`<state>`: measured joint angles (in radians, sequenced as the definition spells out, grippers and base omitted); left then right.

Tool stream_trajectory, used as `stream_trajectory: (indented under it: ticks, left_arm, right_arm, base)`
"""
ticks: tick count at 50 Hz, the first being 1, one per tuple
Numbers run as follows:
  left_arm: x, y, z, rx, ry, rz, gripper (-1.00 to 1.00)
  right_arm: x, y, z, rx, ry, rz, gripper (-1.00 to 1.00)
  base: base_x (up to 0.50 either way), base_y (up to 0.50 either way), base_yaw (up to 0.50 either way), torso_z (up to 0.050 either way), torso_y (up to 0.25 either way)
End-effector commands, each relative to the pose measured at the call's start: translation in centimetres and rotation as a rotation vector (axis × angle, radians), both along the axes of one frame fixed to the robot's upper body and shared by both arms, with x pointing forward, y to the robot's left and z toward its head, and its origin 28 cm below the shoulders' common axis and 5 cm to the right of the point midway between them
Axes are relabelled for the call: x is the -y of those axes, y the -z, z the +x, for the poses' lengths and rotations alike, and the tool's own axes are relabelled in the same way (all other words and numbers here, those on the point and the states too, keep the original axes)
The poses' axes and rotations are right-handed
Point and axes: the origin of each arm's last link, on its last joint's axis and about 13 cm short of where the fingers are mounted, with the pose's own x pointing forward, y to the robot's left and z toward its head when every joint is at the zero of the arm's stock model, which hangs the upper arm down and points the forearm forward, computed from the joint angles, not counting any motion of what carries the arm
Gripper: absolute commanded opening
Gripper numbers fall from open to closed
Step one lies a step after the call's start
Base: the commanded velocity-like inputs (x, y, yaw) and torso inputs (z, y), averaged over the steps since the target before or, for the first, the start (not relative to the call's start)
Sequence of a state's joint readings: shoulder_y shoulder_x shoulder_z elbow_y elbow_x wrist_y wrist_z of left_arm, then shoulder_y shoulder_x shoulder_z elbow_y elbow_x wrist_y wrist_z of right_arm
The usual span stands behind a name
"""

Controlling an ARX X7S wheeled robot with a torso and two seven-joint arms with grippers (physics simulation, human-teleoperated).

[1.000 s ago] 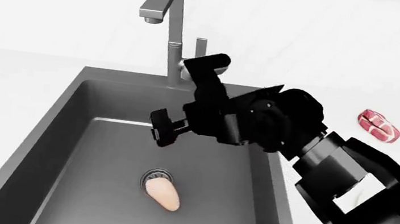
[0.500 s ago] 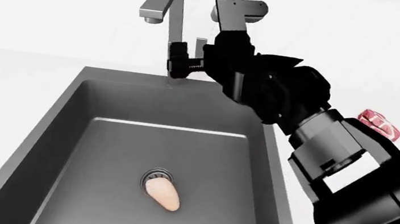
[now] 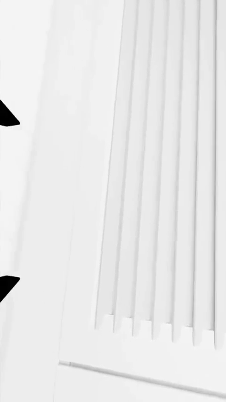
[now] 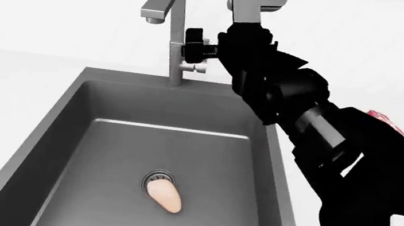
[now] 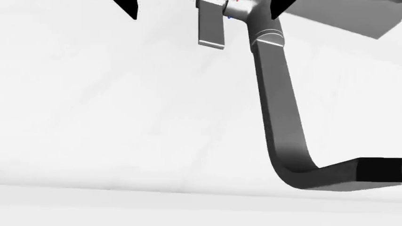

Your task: Pick the chicken breast from the counter and place it in the sink. Then turn on the sink faucet.

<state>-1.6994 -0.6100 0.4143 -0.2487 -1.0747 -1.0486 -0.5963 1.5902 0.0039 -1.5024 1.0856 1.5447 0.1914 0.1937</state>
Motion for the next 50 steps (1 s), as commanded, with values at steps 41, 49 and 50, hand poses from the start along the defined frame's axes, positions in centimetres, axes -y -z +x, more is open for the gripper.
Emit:
stream_trajectory:
  ticks: [41,49,50]
  left_arm:
    - [0.1,1.4,1.1,0.003,0.027,0.0,1.0]
    - [0.0,1.4,0.9,0.016,0.026,-0.011,1.0]
    - [-0.1,1.4,0.9,0.019,0.024,-0.013,1.0]
  right_arm:
    - [-0.2,1.8,0.3,0.083,-0.015,0.084,1.0]
    - [-0.1,1.3,0.4,0.109,0.0,0.091,1.0]
    - [-0.1,1.2,0.4,0.11,0.001,0.091,1.0]
  base:
    - [0.0,0.0,0.0,0.0,-0.037]
    - [0.0,0.0,0.0,0.0,-0.112]
    - [0.0,0.0,0.0,0.0,0.0]
